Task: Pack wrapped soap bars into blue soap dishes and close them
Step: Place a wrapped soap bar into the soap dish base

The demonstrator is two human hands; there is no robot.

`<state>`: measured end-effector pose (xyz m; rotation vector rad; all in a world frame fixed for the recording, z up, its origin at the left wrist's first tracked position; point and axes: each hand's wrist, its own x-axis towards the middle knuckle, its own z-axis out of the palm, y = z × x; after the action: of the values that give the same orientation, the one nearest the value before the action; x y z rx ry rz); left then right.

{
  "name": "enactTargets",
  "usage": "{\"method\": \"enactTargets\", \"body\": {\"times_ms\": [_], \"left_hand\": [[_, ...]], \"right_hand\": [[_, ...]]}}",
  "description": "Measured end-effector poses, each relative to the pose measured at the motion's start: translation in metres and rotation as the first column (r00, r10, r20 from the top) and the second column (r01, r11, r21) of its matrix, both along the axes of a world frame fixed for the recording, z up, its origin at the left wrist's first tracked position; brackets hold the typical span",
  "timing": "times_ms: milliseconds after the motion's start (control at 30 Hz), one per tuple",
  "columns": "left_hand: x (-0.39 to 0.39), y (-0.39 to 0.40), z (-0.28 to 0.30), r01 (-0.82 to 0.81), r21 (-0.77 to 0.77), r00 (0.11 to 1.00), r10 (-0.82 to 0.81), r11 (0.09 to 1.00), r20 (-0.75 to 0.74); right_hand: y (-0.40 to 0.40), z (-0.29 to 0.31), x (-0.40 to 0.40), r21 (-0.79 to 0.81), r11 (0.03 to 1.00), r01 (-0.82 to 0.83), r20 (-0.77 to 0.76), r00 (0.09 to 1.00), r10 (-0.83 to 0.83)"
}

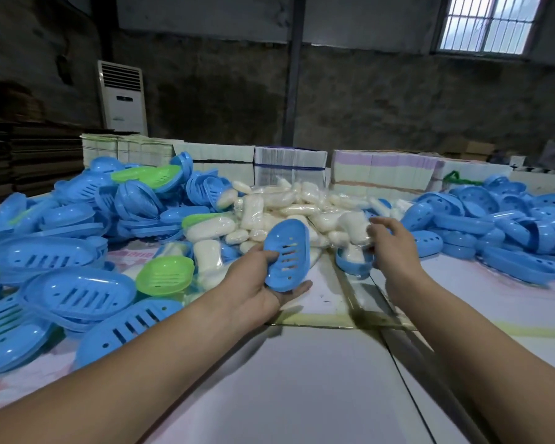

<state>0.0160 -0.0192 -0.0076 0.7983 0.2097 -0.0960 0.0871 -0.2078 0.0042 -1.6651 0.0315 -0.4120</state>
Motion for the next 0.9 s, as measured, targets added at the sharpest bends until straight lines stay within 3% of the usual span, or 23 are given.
{"method": "enactTargets", "body": {"times_ms": [100,200,400,500,533,633,767,900], "left_hand": [[0.001,0.0,-0.003,-0.029,-0.059,1.0,0.029,0.998,0.006],[0.003,0.0,-0.004,0.039,-0.147,0.999,-0.037,0.988,0.01],[0.0,-0.002,-0.003,0.057,-0.238,0.998,-0.049,0.97,0.041],[-0.004,-0.005,0.002,0.038,-0.223,0.997,-0.022,0.974,0.073],[-0.005,-0.006,0.002,0.026,-0.212,0.997,-0.009,0.977,0.083],[-0.003,-0.007,0.001,0.025,-0.199,0.993,-0.002,0.98,0.116],[-0.001,-0.005,0.001,0.004,-0.201,0.994,0.019,0.98,0.11],[0.001,-0.002,0.0,0.03,-0.201,0.986,0.005,0.979,0.169]], "right_hand": [[0.026,0.003,-0.019,0.086,0.985,-0.15,0.035,0.988,0.148],[0.047,-0.002,-0.034,0.051,0.978,-0.201,0.078,0.977,0.197],[0.057,-0.01,-0.051,-0.319,0.927,-0.2,0.123,0.96,0.25],[0.056,-0.011,-0.052,-0.677,0.736,-0.02,0.22,0.948,0.229],[0.058,-0.013,-0.054,-0.732,0.681,0.014,0.244,0.939,0.243],[0.061,-0.014,-0.054,-0.727,0.686,-0.036,0.229,0.929,0.291],[0.057,-0.012,-0.052,-0.611,0.745,-0.267,0.163,0.879,0.448],[0.052,-0.01,-0.049,-0.602,0.716,-0.355,0.117,0.847,0.518]]}}
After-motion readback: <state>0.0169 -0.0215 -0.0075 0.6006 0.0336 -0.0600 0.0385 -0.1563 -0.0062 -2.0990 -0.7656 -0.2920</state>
